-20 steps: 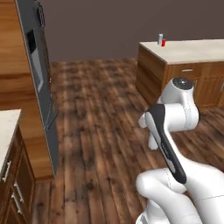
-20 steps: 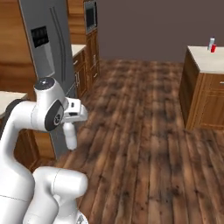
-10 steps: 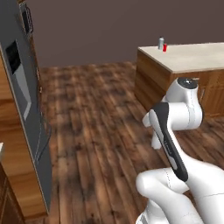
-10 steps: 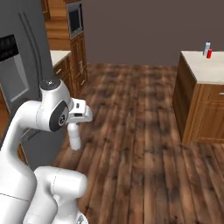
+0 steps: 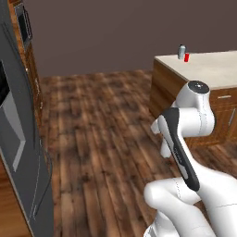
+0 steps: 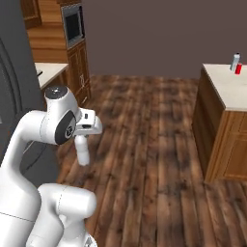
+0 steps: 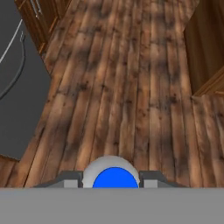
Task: Move the drinks to the dining counter.
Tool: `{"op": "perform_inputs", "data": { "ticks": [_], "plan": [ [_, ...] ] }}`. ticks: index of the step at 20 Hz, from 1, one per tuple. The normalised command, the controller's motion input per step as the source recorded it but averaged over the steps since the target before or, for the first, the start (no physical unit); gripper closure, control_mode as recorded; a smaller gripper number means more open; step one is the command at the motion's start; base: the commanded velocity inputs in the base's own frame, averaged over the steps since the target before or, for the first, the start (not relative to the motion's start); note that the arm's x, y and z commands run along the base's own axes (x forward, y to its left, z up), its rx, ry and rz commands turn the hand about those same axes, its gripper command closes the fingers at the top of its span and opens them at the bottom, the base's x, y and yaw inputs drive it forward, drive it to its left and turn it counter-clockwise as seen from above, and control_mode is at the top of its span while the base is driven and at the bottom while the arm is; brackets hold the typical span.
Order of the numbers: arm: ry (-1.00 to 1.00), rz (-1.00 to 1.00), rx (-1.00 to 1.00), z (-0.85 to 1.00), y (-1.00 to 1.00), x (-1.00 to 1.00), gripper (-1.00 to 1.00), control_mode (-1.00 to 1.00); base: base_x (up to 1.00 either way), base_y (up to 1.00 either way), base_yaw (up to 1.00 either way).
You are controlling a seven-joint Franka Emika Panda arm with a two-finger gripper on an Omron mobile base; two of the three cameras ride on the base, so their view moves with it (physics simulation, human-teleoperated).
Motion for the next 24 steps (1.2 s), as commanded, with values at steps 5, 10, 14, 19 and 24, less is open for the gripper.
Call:
{"op": "perform_inputs", "data": {
  "ticks": [5,10,14,19,24],
  "plan": [
    [0.00,0.00,0.00,0.00,0.00,0.00,1.00,1.00,1.00,0.00,0.00],
    [0.00,0.00,0.00,0.00,0.00,0.00,1.00,1.00,1.00,0.00,0.00],
    [0.00,0.00,0.00,0.00,0.00,0.00,1.00,1.00,1.00,0.00,0.00],
    [0.00,0.00,0.00,0.00,0.00,0.00,1.00,1.00,1.00,0.01,0.00],
    [0.00,0.00,0.00,0.00,0.00,0.00,1.00,1.00,1.00,0.05,0.00]
  ]
}}
